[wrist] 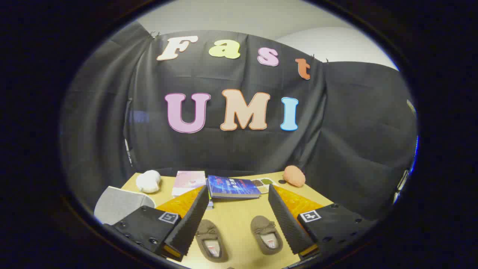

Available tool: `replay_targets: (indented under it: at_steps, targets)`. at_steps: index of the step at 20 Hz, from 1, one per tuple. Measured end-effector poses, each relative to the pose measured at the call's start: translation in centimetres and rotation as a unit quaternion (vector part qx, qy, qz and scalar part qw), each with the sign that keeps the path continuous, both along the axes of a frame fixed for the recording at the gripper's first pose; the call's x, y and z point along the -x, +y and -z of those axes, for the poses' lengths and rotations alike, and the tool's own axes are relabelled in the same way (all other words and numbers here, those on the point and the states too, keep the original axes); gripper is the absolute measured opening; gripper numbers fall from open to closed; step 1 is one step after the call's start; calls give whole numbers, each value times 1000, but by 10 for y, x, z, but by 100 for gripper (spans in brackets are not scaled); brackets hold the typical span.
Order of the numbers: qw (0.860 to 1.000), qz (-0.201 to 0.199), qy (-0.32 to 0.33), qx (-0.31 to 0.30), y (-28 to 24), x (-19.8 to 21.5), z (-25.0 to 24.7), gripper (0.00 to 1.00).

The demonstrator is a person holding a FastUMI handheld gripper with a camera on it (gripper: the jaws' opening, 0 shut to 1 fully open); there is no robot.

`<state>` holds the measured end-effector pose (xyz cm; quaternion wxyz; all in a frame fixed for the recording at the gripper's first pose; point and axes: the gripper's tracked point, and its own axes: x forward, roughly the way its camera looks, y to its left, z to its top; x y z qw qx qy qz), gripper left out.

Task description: Open the storage box then place both shoes into the box .Put the left shoe in first, then the right shoe, with the right side of both shoes facing outward in a uniform manner.

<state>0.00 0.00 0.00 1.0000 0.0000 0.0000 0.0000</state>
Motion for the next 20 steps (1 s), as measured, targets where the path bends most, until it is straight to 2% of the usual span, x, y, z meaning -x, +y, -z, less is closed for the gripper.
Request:
replay_targets:
  at_steps: [15,17,20]
  targets:
    - [999,-29,13,15,7,-5,17,100]
    - [999,-44,12,-1,15,-8,18,100]
    - [993,-96,10,-71,46,-6,23,100]
